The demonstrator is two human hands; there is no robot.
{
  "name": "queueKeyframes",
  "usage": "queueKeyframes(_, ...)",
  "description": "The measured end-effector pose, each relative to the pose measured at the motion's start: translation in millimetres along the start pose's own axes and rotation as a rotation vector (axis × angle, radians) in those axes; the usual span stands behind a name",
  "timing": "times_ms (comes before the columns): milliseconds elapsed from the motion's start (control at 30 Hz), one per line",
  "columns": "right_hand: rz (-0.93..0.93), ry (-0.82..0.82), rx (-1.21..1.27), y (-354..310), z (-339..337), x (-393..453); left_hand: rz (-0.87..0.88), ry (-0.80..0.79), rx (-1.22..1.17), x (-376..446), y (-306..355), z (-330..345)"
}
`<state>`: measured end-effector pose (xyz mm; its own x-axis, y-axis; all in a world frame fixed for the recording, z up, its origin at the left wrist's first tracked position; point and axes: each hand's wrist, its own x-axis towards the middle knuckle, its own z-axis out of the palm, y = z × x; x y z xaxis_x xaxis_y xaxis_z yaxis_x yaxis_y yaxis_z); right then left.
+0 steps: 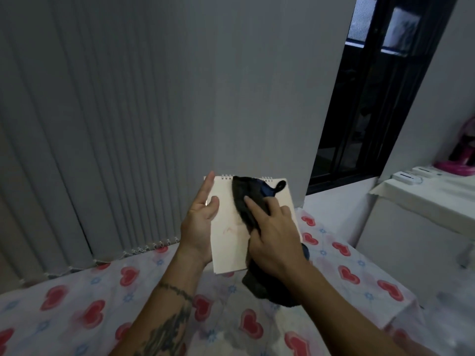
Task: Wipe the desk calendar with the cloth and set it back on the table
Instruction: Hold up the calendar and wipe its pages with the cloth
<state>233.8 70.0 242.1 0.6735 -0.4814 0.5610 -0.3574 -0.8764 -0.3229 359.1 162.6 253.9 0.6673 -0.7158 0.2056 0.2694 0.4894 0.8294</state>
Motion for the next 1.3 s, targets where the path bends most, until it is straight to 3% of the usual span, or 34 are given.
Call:
queueKeyframes(167, -0.300, -0.158, 0.017, -7, -5, -27, 0.008, 0.060, -0.014, 2, 12, -15)
queueKeyframes(433, -0.087, 0.027, -0.040, 8, -21, 11, -0.017, 0.069, -0.077, 1, 4, -23)
queueKeyframes(567, -0.232, -0.021, -0.138, -19, -11, 12, -0.013, 0.027, -0.144, 11, -1, -16)
queueKeyframes(700, -0.354, -0.134, -0.175, -22, -2, -6, 0.000, 0.102, -0.073, 13, 1, -24)
queueKeyframes(800, -0.300, -0.071, -0.158, -12, -4, -1, 0.015, 0.155, -0.006, 9, 4, -29)
queueKeyframes(967, -0.050, -0.004, -0.187, 1, -3, 0, 0.031, 0.176, -0.019, 9, 9, -42)
queueKeyframes(1167, -0.354, -0.124, -0.155, -23, 3, -7, -0.019, 0.147, -0.076, 12, -3, -25)
queueKeyframes(1300, -0.211, -0.045, -0.183, -8, 3, 28, -0.017, 0.185, -0.136, 15, -5, -26)
